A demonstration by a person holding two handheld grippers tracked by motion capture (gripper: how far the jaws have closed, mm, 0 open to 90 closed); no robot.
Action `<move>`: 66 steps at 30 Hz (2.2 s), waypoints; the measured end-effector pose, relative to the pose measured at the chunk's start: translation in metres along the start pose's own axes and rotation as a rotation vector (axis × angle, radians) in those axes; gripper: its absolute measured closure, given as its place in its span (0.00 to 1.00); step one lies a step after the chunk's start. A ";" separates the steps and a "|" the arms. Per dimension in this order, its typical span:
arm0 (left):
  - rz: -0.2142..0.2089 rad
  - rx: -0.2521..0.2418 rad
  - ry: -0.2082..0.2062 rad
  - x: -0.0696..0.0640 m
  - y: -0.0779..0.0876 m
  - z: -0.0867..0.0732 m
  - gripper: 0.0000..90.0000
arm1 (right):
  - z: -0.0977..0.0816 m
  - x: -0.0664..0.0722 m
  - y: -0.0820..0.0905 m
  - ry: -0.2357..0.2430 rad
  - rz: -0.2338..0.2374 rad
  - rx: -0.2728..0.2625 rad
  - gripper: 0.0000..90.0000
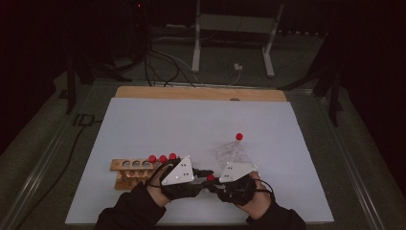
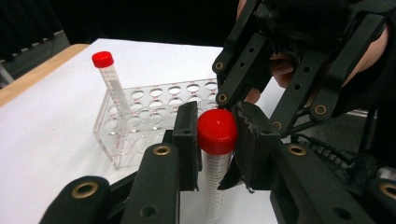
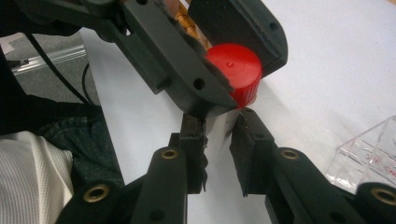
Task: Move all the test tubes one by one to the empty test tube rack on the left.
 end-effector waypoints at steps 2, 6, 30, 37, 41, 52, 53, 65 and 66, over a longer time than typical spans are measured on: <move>-0.003 0.003 -0.008 0.000 0.001 0.001 0.80 | 0.000 0.000 0.001 0.001 0.004 -0.001 0.84; -0.005 0.004 -0.009 0.001 0.005 0.003 0.80 | 0.001 0.000 0.003 0.003 0.016 -0.007 0.75; 0.153 -0.020 0.015 0.022 0.092 0.015 0.80 | 0.007 -0.010 0.019 -0.100 -0.058 -0.127 0.01; 0.208 -0.018 0.033 0.029 0.115 0.010 0.80 | 0.007 -0.010 0.022 -0.092 -0.026 -0.153 0.00; 0.249 -0.011 0.041 0.032 0.128 0.006 0.80 | 0.007 -0.011 0.024 -0.090 -0.015 -0.163 0.00; 0.366 -0.004 0.083 0.051 0.158 -0.010 0.80 | 0.007 -0.010 0.025 -0.085 -0.022 -0.163 0.00; 0.373 0.002 0.085 0.053 0.159 -0.011 0.80 | 0.007 -0.010 0.025 -0.084 -0.022 -0.164 0.00; 0.418 -0.013 0.152 0.077 0.150 -0.034 0.80 | 0.007 -0.012 0.027 -0.088 -0.021 -0.176 0.00; 0.418 -0.007 0.153 0.078 0.148 -0.036 0.80 | 0.006 -0.012 0.027 -0.087 -0.024 -0.174 0.00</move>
Point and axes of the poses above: each handheld gripper's, and its own axes: y roughly backward along the jaws, z roughly out of its top, x roughly to its left, the point moved 2 cm from there along -y, roughly forward along the jaws, and after that the axes turned 4 degrees about z, right-handed, at the moved point
